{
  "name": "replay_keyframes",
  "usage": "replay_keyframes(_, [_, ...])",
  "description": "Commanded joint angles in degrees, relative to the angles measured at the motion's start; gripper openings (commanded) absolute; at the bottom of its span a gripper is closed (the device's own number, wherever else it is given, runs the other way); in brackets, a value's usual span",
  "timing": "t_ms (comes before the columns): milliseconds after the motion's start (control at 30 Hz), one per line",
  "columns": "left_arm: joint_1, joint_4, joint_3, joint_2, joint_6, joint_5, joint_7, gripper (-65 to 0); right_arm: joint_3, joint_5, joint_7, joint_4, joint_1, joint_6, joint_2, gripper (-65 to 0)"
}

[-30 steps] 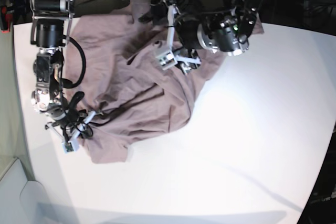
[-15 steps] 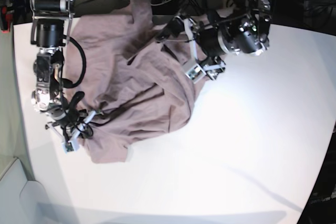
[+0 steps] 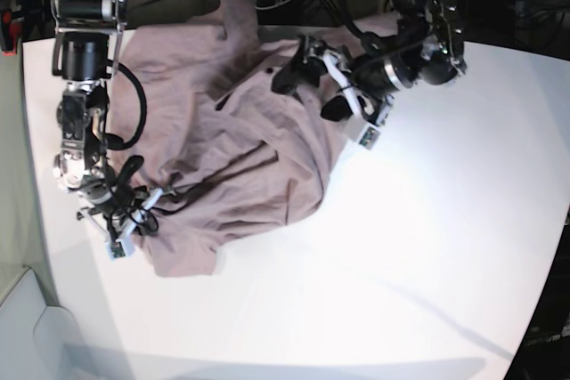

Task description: Layout the t-shirt on the table in an organized manner, then fold the t-shirt properly

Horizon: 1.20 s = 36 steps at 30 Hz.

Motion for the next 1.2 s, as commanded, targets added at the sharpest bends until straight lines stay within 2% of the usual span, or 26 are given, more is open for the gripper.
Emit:
replay_keyframes(0, [-0.3,-0.8,-1.1,0.5,-0.1,-3.0,-0.5,0.0,0.2,0.7,1.4,1.2,1.6,0.1,0.6,-65.0])
replay_keyframes(33, [-0.7,-2.2,-1.8,0.6,-0.1,-3.9,-0.5,-3.2,0.2,0.7,1.4,1.2,1.6,0.1,0.5,-65.0])
replay_keyframes(100, [-1.7,-4.6,-2.1,0.3,-0.1,-5.3,-0.5,-13.7,0.2,0.7,1.4,1.1,1.6,0.1,0.5,-65.0])
replay_keyframes(167, [-2.0,-6.0,-1.9,0.1,-0.1,-5.2,-0.4,-18.4,0.2,0.7,1.5,1.1,1.6,0.1,0.4,-65.0])
replay_keyframes(367, [-2.0,-6.7,-1.8,0.0,-0.1,-5.6,-0.4,-8.2,0.2,0.7,1.5,0.8,1.6,0.1,0.2,-65.0])
replay_keyframes(500, [-2.2,-6.5,-1.8,0.0,-0.1,-5.8,-0.4,-4.0,0.1,0.7,1.5,0.8,1.6,0.1,0.1,-65.0])
replay_keyframes(667, [-4.0,-7.2,-1.7,0.0,-0.1,-5.3,-0.4,-3.5,0.1,0.7,1.5,0.8,1.6,0.1,0.1,-65.0])
replay_keyframes(933, [-9.4,-15.8,3.4,0.4,-0.1,-5.2,-1.1,-3.6,0.0,0.7,1.2,0.8,1.4,0.1,0.4,-65.0])
replay_keyframes(1100, [-9.6,-18.1,3.1,0.2,-0.1,-5.2,-1.3,-4.0,0.0,0.7,1.2,1.1,1.3,0.1,0.5,-65.0])
replay_keyframes(1167, [-9.6,-18.0,3.3,0.0,-0.1,-5.7,-2.6,-8.9,0.0,0.7,1.2,1.0,1.3,0.1,0.6,-65.0])
